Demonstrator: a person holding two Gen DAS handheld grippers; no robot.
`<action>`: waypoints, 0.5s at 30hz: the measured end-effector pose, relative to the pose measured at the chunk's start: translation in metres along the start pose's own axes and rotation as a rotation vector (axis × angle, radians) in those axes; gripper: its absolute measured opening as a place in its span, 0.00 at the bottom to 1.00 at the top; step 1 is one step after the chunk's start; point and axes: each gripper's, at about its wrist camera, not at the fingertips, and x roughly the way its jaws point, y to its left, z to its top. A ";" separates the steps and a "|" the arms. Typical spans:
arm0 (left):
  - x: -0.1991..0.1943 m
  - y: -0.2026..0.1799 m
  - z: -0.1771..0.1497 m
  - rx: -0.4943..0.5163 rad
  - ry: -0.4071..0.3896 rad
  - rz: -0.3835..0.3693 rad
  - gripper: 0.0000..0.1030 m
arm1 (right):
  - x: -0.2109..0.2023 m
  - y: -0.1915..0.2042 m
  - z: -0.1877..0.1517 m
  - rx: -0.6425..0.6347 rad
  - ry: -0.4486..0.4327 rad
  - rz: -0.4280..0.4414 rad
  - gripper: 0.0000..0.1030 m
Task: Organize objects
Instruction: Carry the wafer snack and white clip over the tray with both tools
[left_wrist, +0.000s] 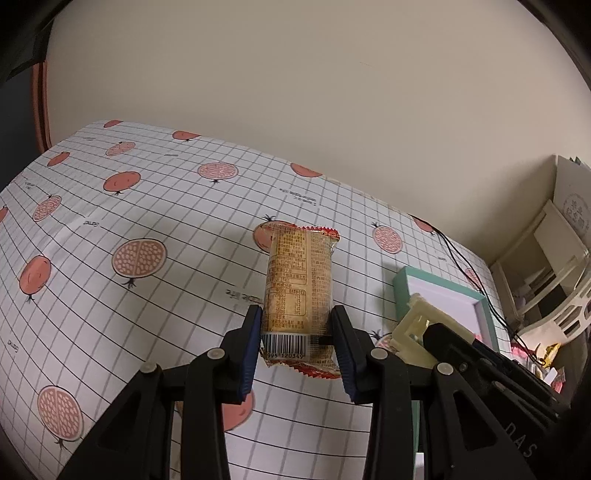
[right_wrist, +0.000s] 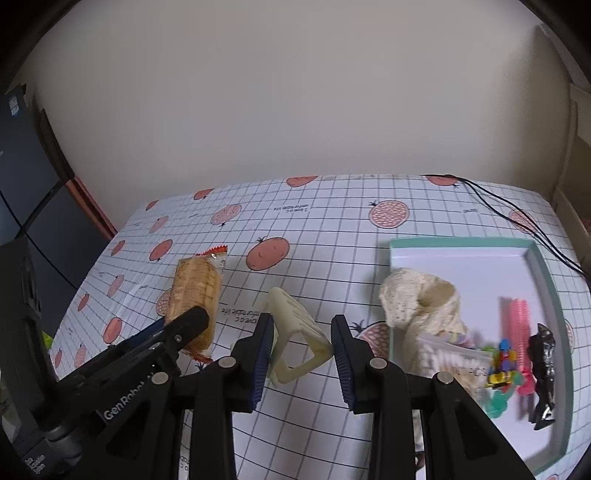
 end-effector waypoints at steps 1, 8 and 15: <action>0.000 -0.003 -0.001 0.000 0.002 -0.005 0.38 | -0.001 -0.004 0.000 0.008 -0.002 -0.001 0.33; 0.006 -0.030 -0.010 0.055 0.016 -0.014 0.38 | -0.007 -0.030 -0.002 0.049 -0.007 -0.020 0.33; 0.009 -0.053 -0.019 0.088 0.019 -0.046 0.38 | -0.013 -0.062 -0.003 0.100 -0.012 -0.040 0.33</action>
